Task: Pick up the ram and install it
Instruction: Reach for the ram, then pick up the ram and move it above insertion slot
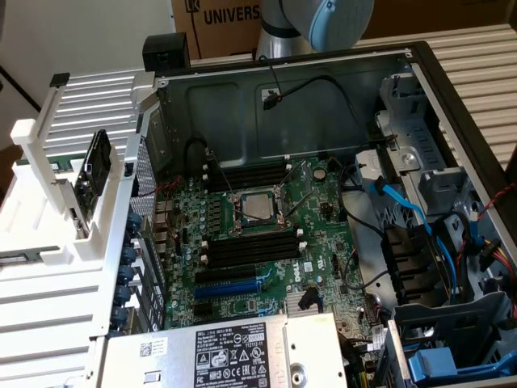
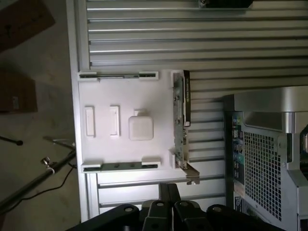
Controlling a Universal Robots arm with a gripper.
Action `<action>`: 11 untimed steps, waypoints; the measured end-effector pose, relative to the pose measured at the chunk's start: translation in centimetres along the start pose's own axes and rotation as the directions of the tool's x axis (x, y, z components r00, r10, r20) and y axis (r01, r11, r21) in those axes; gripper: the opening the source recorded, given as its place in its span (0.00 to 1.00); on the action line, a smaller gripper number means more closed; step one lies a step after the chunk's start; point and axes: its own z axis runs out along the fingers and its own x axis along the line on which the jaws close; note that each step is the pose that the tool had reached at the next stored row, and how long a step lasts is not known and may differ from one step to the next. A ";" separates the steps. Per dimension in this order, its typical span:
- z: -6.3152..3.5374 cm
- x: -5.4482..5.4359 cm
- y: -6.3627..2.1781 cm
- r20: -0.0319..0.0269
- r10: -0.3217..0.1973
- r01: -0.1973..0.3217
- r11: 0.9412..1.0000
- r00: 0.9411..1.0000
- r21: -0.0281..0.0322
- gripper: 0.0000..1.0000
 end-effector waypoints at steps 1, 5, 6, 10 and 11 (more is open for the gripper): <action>-0.03 0.3 -0.07 0.002 0.000 0.000 1.000 1.000 0.000 0.10; -0.10 1.7 -1.01 0.002 0.002 -0.002 1.000 1.000 -0.020 0.10; -0.18 2.6 -1.08 0.002 0.002 -0.002 1.000 1.000 -0.023 0.10; -0.21 3.4 -1.14 0.002 0.002 -0.002 1.000 1.000 -0.024 0.10; -0.21 3.4 -1.14 0.002 0.002 -0.002 1.000 1.000 -0.024 0.10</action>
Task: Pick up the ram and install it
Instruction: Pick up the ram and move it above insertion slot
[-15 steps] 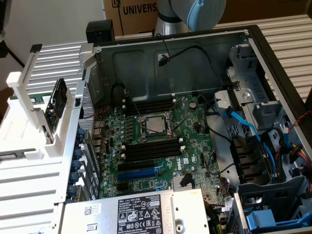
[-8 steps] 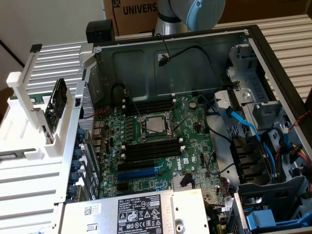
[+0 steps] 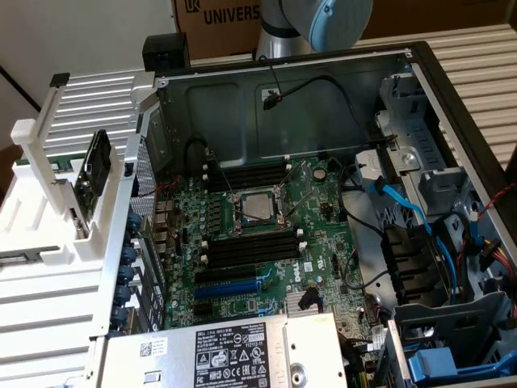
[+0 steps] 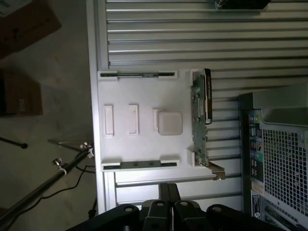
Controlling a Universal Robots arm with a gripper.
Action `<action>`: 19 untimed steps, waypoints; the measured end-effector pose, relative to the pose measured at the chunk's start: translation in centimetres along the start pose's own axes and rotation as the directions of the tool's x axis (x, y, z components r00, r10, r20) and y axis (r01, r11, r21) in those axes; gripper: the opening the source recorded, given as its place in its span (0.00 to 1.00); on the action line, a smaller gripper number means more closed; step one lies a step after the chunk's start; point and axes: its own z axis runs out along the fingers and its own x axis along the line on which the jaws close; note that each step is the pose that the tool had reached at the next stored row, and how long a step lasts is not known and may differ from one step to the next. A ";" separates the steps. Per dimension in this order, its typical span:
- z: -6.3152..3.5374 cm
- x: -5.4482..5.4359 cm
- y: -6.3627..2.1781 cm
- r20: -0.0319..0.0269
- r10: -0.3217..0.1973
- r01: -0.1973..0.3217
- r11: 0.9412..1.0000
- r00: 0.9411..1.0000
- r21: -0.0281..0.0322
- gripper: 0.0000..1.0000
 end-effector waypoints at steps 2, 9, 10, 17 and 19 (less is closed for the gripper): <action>0.00 0.0 0.00 0.000 0.000 0.000 1.000 1.000 0.000 0.10; 0.00 0.0 0.00 0.000 0.000 0.000 1.000 1.000 0.000 0.10; 0.00 0.0 0.00 0.000 0.000 0.000 1.000 1.000 0.000 0.10; -0.01 0.1 0.03 0.006 -0.137 0.137 0.990 0.990 -0.012 0.10; -0.01 0.1 0.03 0.006 -0.163 0.163 0.987 0.987 -0.015 0.10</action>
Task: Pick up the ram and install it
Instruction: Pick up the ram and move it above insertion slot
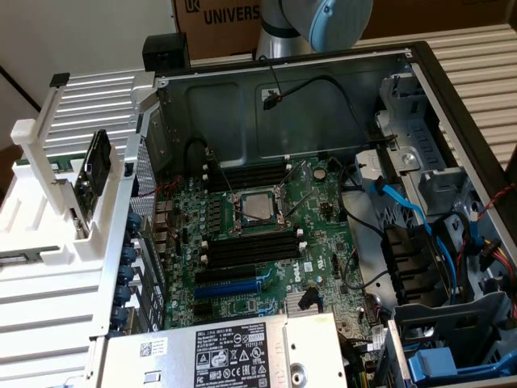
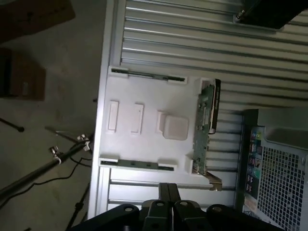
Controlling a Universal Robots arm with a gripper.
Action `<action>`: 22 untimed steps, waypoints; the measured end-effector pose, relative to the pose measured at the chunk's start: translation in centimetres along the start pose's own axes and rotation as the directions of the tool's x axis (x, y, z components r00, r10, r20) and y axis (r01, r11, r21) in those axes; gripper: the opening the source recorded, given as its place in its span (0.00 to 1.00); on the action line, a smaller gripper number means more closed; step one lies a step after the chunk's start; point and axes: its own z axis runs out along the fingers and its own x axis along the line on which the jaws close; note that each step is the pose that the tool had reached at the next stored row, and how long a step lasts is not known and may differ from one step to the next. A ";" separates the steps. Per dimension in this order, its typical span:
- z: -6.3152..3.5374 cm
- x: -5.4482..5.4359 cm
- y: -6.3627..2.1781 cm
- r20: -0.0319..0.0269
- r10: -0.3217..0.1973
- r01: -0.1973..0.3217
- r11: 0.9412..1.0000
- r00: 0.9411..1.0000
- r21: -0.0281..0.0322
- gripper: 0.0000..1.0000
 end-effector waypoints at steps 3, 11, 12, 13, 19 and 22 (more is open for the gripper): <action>-0.01 0.1 0.00 0.000 -0.031 0.031 1.000 1.000 -0.003 0.10; -0.02 0.2 0.06 0.002 -0.126 0.126 0.992 0.992 -0.012 0.10; -0.02 0.2 0.10 0.002 -0.134 0.134 0.991 0.991 -0.013 0.10; -0.01 0.2 0.13 0.002 -0.141 0.141 0.990 0.990 -0.013 0.10; -0.01 0.2 0.20 0.002 -0.165 0.165 0.986 0.986 -0.016 0.10; -0.01 0.2 0.21 0.002 -0.177 0.177 0.984 0.984 -0.017 0.10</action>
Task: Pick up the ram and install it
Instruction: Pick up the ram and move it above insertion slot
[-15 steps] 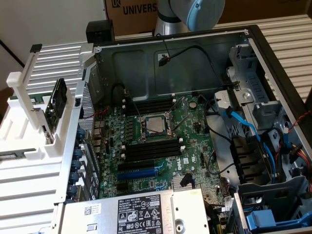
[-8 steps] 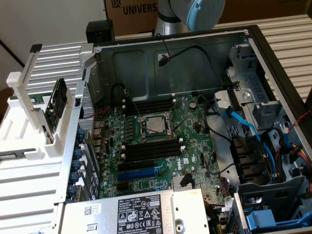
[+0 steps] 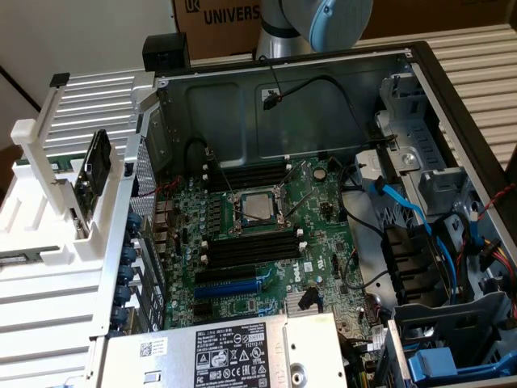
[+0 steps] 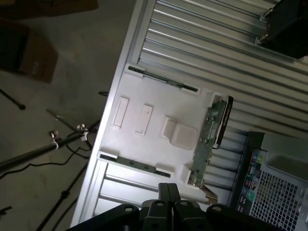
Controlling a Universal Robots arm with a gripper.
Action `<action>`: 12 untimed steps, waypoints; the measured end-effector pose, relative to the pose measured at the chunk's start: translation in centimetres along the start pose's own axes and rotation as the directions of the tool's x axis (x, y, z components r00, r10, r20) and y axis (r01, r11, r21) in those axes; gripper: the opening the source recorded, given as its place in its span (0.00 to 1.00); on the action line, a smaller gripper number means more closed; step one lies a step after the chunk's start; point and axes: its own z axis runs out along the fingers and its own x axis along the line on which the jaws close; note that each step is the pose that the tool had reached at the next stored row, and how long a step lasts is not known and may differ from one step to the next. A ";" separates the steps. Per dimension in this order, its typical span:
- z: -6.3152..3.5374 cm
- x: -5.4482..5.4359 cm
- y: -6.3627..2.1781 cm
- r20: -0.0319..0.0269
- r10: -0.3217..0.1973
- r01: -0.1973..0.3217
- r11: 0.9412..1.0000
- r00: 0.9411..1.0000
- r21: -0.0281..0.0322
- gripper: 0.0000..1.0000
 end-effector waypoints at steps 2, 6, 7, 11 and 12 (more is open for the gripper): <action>0.00 0.0 0.01 0.001 -0.011 0.011 1.000 1.000 -0.003 0.10; 0.00 0.0 0.01 0.005 -0.062 0.062 0.998 0.998 -0.019 0.10; 0.00 0.0 0.01 0.007 -0.075 0.076 0.997 0.997 -0.025 0.10; -0.01 0.0 0.01 0.014 -0.126 0.126 0.991 0.992 -0.051 0.10; -0.01 0.0 0.01 0.014 -0.140 0.140 0.989 0.990 -0.054 0.10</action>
